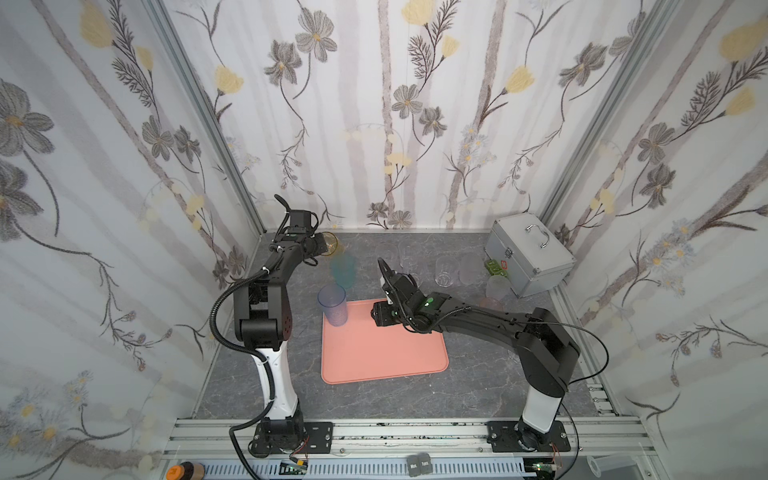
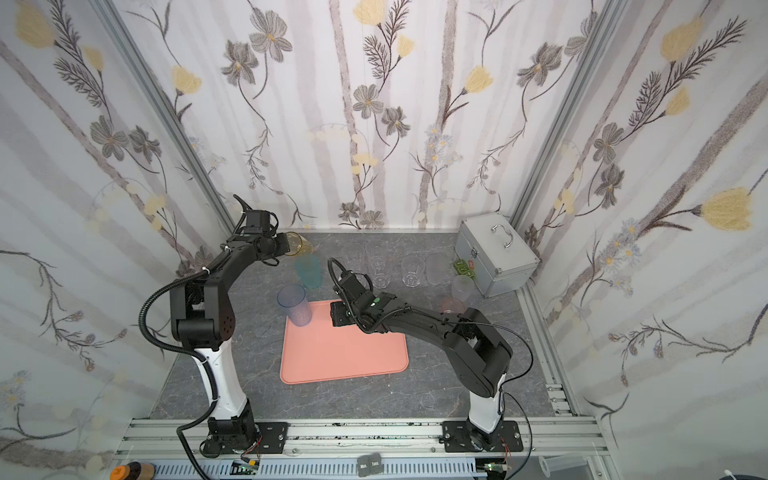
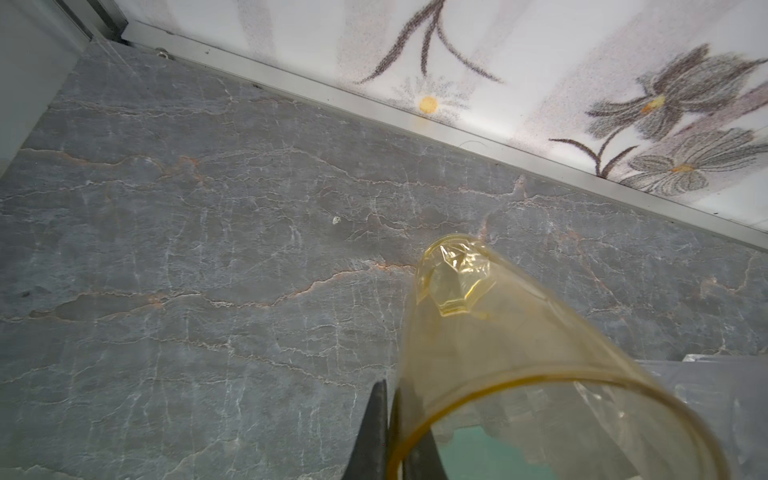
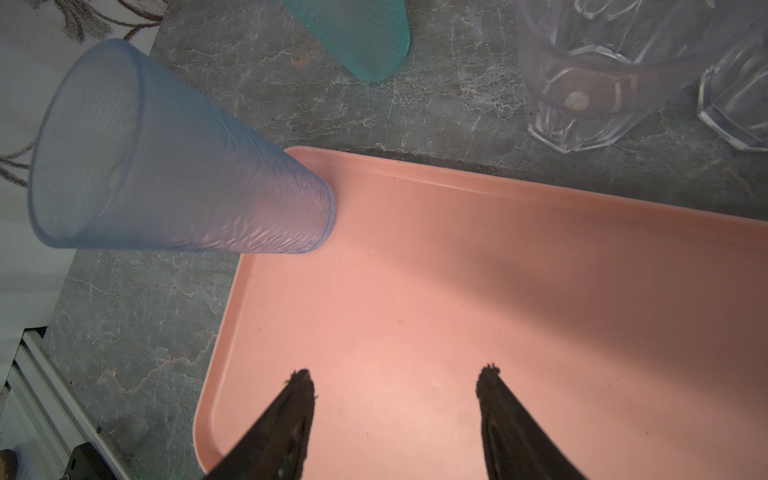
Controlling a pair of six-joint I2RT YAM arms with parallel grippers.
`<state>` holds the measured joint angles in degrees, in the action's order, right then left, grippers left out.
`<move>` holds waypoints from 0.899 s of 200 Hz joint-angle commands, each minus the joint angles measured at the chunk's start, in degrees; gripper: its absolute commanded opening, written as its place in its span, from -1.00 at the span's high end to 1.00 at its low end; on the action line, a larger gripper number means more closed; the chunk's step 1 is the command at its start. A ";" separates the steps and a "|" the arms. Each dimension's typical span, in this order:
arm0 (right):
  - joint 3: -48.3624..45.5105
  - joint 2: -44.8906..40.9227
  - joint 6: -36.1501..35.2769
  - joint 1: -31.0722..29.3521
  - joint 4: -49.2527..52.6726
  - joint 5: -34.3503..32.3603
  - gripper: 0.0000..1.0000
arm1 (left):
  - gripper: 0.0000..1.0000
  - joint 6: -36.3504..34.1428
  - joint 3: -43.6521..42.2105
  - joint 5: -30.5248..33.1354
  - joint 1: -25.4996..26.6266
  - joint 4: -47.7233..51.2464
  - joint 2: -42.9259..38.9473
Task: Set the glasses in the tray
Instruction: 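Grasp the yellow cup with the left gripper and lift it, then carry the yellow cup toward the right gripper while the right gripper reaches to it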
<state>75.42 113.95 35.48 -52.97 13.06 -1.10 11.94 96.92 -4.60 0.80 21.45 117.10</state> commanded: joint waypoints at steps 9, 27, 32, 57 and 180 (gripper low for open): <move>-0.09 -1.02 0.28 -0.03 -0.28 -1.16 -0.23 | 1.00 0.30 0.03 0.84 -0.05 -0.62 -3.46; -0.12 -2.24 0.27 0.05 -0.32 -1.95 -0.21 | 1.00 1.09 -0.24 2.07 0.36 -0.53 -7.36; -0.10 -2.69 0.15 0.02 -0.16 -2.12 -0.20 | 1.00 1.36 -0.33 2.77 0.55 -0.46 -8.67; 0.80 -5.30 -0.70 0.73 0.67 -3.80 -0.19 | 1.00 2.26 -0.06 6.61 4.41 0.51 -16.32; 1.54 -28.08 -4.39 1.38 -3.78 -22.02 -0.23 | 1.00 22.20 -19.03 21.13 35.13 -5.97 -36.54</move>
<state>77.82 86.26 32.45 -51.37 12.73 -18.63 27.20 80.71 10.94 32.62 21.69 82.17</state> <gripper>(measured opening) 0.621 0.062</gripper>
